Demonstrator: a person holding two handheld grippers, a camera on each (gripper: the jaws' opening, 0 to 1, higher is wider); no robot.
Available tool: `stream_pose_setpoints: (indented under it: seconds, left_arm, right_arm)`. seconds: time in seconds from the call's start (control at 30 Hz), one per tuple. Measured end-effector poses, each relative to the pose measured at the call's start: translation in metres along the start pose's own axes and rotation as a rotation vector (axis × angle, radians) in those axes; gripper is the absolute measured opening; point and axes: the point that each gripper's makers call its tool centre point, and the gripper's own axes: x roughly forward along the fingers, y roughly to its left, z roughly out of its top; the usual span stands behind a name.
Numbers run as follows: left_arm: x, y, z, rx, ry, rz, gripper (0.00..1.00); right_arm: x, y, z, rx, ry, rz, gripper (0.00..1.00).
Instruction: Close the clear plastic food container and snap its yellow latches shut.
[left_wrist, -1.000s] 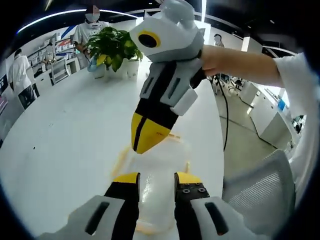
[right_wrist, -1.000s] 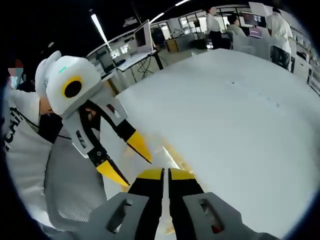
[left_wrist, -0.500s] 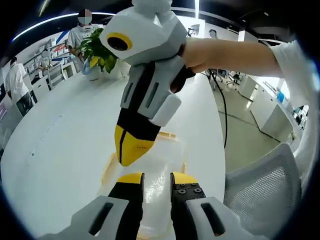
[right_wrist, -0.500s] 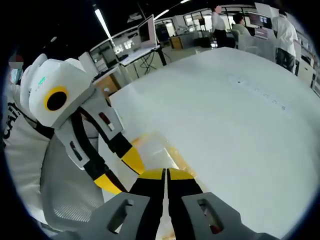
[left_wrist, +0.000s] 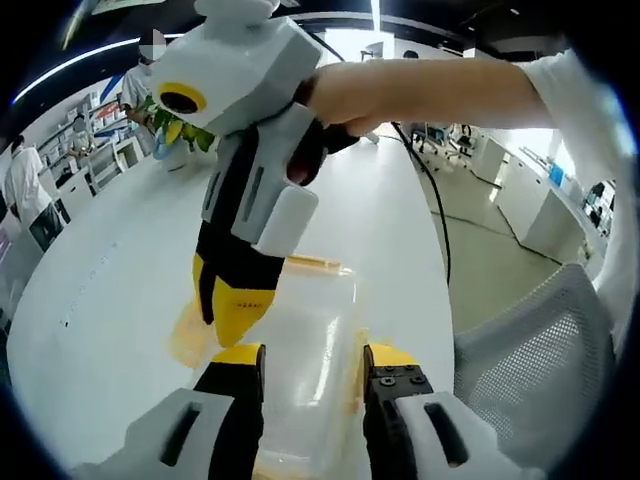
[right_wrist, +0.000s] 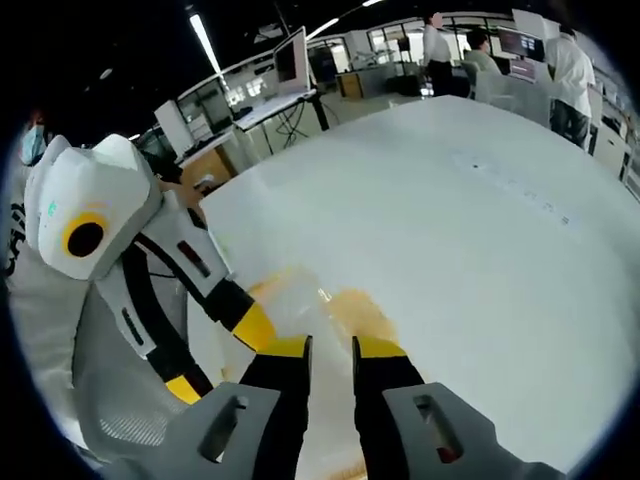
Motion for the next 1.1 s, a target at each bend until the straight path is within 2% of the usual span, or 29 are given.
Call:
stream_pose_setpoints:
  seconds: [0.1, 0.17, 0.3, 0.47, 0.57, 0.7, 0.83, 0.9, 1.1]
  left_arm:
    - [0.001, -0.001, -0.001, 0.011, 0.005, 0.002, 0.35]
    - [0.002, -0.001, -0.002, 0.021, 0.007, 0.004, 0.35]
    - [0.003, -0.004, -0.003, 0.032, 0.010, 0.004, 0.35]
    - [0.003, -0.003, -0.004, 0.059, 0.011, 0.010, 0.35]
    - [0.004, -0.004, -0.005, 0.099, 0.014, 0.024, 0.36]
    - [0.006, -0.004, -0.007, 0.185, 0.033, 0.059, 0.36]
    - [0.007, -0.006, -0.009, 0.264, 0.042, 0.079, 0.37]
    - [0.008, -0.006, -0.010, 0.337, 0.056, 0.090, 0.38]
    - [0.008, -0.007, -0.012, 0.361, 0.056, 0.099, 0.38]
  right_arm:
    - [0.000, 0.000, 0.004, 0.001, -0.014, 0.001, 0.20]
    - [0.001, -0.006, 0.002, -0.016, 0.007, -0.014, 0.26]
    - [0.003, -0.005, -0.004, -0.012, 0.035, 0.009, 0.27]
    - [0.004, -0.005, -0.001, 0.005, 0.042, 0.038, 0.29]
    - [0.006, -0.010, -0.003, -0.010, 0.086, 0.048, 0.32]
    - [0.007, -0.017, 0.002, -0.008, 0.105, 0.055, 0.30]
    - [0.008, -0.010, 0.005, -0.013, 0.112, 0.113, 0.28]
    - [0.011, -0.010, 0.004, -0.018, 0.124, 0.118, 0.28]
    - [0.015, -0.005, -0.004, -0.042, 0.175, 0.175, 0.24]
